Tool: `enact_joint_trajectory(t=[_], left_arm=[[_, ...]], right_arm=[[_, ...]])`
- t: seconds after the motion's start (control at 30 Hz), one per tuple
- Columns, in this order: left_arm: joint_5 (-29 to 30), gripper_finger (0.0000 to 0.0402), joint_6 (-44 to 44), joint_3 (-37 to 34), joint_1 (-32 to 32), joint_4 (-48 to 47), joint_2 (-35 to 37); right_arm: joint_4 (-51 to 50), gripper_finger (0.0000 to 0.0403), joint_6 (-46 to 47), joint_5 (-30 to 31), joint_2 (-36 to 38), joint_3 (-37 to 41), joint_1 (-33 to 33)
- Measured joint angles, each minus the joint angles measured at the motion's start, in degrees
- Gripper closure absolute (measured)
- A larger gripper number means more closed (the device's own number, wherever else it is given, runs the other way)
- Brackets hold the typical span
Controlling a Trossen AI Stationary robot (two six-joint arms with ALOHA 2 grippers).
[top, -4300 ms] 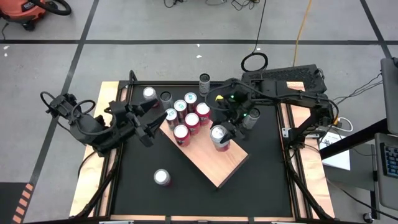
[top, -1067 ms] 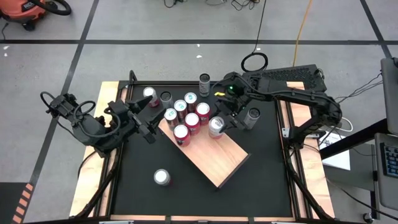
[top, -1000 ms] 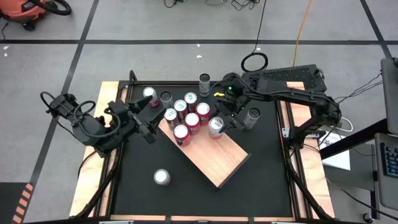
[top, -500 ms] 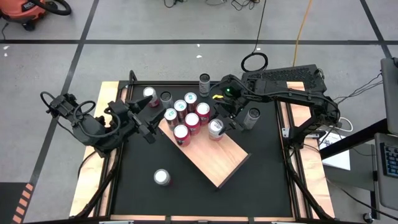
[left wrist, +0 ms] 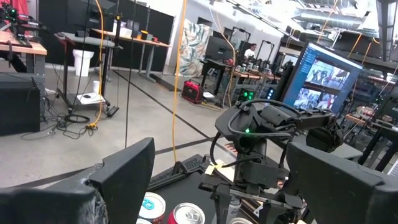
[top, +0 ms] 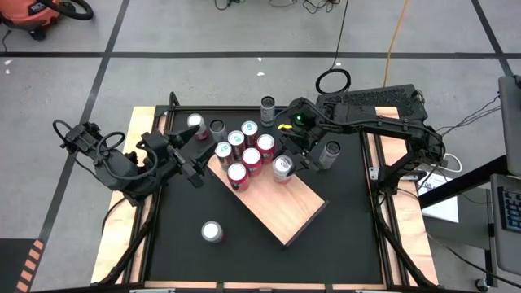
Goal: Place canned beverage on shelf
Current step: Put the right pink soda can on the shelf, then put the bottom pink soda can on the shelf aligned with the other pink soda can
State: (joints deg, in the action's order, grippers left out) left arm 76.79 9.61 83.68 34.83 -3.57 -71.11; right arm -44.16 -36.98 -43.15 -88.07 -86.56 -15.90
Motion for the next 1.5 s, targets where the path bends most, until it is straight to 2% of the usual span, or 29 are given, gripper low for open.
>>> enact_joint_trajectory(t=[0.43,1.5], left_arm=[[0.0,0.0036,0.0,0.0,0.0,0.0,0.0],[0.0,0.0036,0.0,0.0,0.02,-0.96,0.02]], right_arm=[[0.22,0.0091,-1.28,2.7,0.0,0.0,-0.02],[3.52,0.0089,3.31,2.37,1.11,-0.06,0.0]])
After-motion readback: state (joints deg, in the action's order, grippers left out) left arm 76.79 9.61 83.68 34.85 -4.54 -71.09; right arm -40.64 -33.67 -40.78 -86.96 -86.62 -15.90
